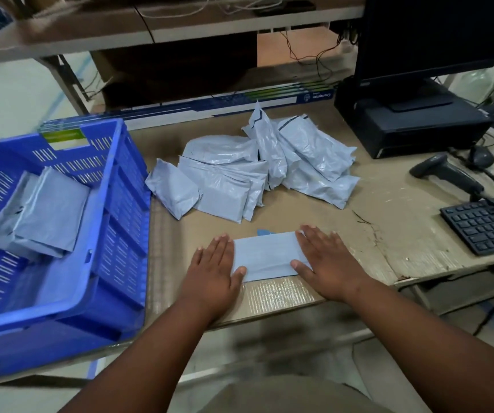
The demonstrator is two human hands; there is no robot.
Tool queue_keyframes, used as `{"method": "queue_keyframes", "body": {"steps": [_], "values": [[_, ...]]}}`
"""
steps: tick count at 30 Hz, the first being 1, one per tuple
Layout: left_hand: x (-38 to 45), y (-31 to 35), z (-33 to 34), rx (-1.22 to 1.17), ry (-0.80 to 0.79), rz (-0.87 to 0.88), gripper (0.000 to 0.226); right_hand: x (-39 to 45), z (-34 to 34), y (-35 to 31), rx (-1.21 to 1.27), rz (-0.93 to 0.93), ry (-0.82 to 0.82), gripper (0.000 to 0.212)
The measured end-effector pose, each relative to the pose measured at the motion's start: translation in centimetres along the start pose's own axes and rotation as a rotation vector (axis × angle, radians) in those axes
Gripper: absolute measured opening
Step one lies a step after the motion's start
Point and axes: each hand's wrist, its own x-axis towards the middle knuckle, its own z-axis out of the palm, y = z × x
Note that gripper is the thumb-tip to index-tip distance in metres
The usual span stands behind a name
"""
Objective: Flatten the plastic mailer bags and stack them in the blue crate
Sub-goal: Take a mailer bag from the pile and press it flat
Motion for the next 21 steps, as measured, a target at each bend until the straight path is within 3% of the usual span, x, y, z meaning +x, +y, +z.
{"method": "queue_keyframes", "body": {"steps": [5, 10, 18, 21], "values": [[-1.0, 0.4, -2.1, -0.015, 0.014, -0.023, 0.088, -0.3, -1.7, -0.9, 0.033, 0.050, -0.012, 0.091], [1.2, 6.0, -3.3, -0.173, 0.186, 0.170, 0.069, 1.3, -1.9, -4.7, 0.039, -0.152, 0.100, 0.073], [2.3, 6.4, 0.4, -0.039, 0.090, 0.168, 0.072, 1.5, 0.2, -5.2, 0.051, -0.179, 0.077, 0.074], [1.9, 4.8, 0.4, 0.002, 0.095, 0.147, 0.075, 1.2, 0.0, -4.5, 0.012, -0.113, 0.083, 0.086]]}}
